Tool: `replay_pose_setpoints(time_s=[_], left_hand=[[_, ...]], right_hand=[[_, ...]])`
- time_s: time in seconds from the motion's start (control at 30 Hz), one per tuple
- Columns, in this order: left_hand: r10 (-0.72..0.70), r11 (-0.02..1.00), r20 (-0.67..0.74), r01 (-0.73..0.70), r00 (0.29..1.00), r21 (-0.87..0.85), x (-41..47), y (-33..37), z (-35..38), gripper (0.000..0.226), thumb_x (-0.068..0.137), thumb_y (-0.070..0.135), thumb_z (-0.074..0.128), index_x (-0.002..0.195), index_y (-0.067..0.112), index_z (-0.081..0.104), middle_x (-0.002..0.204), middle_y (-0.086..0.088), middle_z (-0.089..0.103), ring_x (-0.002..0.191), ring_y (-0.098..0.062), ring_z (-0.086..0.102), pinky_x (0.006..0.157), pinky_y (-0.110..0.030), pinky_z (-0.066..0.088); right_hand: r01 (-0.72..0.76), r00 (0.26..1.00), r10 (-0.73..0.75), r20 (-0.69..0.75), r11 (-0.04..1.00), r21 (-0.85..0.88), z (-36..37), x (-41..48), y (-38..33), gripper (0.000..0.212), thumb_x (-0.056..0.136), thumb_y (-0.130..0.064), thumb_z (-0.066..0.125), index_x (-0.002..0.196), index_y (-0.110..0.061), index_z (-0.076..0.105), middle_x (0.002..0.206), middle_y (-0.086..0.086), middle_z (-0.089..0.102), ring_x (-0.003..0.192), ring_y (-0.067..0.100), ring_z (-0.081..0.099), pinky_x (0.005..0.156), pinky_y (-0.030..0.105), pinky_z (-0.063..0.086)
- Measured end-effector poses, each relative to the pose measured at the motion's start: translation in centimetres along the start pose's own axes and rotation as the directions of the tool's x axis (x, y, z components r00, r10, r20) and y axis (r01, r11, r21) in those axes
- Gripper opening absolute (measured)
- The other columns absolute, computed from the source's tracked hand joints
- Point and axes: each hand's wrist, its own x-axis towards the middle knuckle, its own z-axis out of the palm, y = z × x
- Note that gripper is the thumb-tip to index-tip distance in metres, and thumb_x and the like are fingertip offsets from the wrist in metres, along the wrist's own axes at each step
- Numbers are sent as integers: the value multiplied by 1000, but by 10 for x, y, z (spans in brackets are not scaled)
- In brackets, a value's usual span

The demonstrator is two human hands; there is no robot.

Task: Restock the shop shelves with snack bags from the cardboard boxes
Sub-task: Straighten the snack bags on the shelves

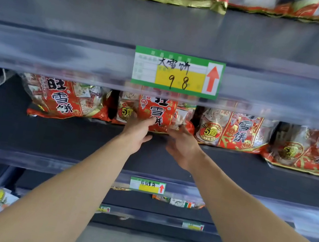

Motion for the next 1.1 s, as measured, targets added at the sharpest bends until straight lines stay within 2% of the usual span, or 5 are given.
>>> replay_pose_setpoints(time_s=[0.23, 0.43, 0.7, 0.83, 1.1], left_hand=[[3, 1000, -35, -3, 999, 9, -11, -5, -14, 47, 91, 12, 61, 134, 16, 42, 130, -5, 57, 117, -25, 56, 78, -37, 49], [3, 1000, -3, -3, 1000, 16, -30, -1, -24, 47, 92, 10, 59, 135, 17, 41, 129, -6, 56, 116, -25, 54, 87, -38, 49], [10, 978, -274, -67, 962, -200, -29, 17, -101, 51, 93, 4, 56, 138, 16, 35, 124, -10, 55, 107, -24, 56, 89, -39, 50], [-4, 970, -229, -52, 973, -239, -25, 22, -118, 46, 93, 4, 55, 132, 22, 40, 122, -5, 53, 107, -24, 53, 91, -41, 48], [-3, 979, -118, -21, 993, -201, -2, 28, -139, 76, 94, 0, 53, 151, 32, 13, 146, -6, 41, 135, -30, 39, 103, -47, 43]], right_hand=[[-36, 993, 19, -121, 989, -141, -1, -18, -2, 56, 92, -15, 60, 143, -23, 36, 106, -1, 62, 89, 14, 56, 90, 29, 44], [-64, 990, 39, -137, 981, -185, 12, -28, 0, 74, 91, -18, 62, 151, -20, 18, 134, 5, 54, 121, 21, 51, 110, 38, 36], [-80, 988, 70, -141, 994, -69, 53, -26, 12, 27, 90, -10, 61, 113, -21, 51, 117, 6, 59, 99, 23, 59, 77, 30, 53], [-37, 987, 54, -152, 993, 115, 81, -12, 21, 53, 87, -10, 63, 131, -23, 38, 128, 6, 54, 115, 29, 55, 63, 28, 54], [6, 975, 53, -217, 965, 263, 103, 21, 13, 79, 90, -2, 49, 149, -32, 7, 147, 2, 38, 129, 24, 43, 96, 39, 41]])
